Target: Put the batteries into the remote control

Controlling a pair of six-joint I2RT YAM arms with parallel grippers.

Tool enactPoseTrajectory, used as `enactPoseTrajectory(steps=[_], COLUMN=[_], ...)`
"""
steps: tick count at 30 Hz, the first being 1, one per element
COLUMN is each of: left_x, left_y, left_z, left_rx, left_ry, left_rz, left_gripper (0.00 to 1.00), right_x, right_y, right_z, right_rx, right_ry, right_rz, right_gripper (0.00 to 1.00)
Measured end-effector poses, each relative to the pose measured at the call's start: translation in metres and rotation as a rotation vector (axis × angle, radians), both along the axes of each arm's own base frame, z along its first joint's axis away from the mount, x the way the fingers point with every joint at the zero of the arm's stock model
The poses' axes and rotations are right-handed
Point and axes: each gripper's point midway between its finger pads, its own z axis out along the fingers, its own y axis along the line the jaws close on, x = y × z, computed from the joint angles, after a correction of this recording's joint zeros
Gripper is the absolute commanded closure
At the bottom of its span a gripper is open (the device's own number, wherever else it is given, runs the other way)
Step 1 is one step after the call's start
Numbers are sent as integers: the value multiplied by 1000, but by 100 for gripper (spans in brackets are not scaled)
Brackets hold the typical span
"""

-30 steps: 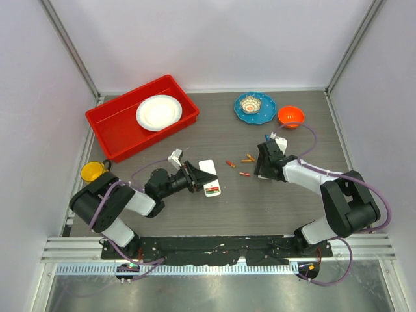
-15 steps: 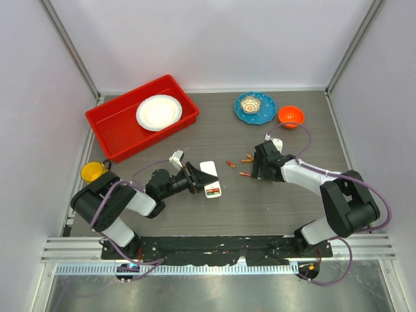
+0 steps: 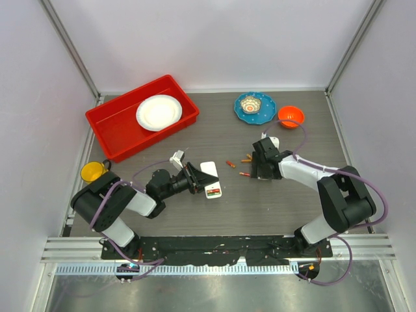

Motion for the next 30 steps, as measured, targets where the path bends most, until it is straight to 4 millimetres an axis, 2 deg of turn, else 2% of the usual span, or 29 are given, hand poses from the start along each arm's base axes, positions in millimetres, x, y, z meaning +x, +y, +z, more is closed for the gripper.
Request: enactPoseTrajectory(steps=[14,21,24,28,29,30], left_x=[0,0,0,0,0,0], left_y=[0,0,0,0,0,0], left_z=[0,0,0,0,0,0], left_rx=[1,1,1,1,1,1], left_ry=[-1,-1,-1,-1,-1,-1], left_rz=[0,0,0,0,0,0], left_gripper=[100,100,100,100,100,100], right_x=[7,8,8,8,8,8], right_y=[5,7,8,8,8,8], right_z=[0,-1,-1,-1,-1,-1], right_rx=[11,19,23,25,25,25], right_ry=[-7,-8,-7,-6,-7,-6], right_rz=[12,14,11,7,6,6], right_gripper=[36,51,53,49,50,55])
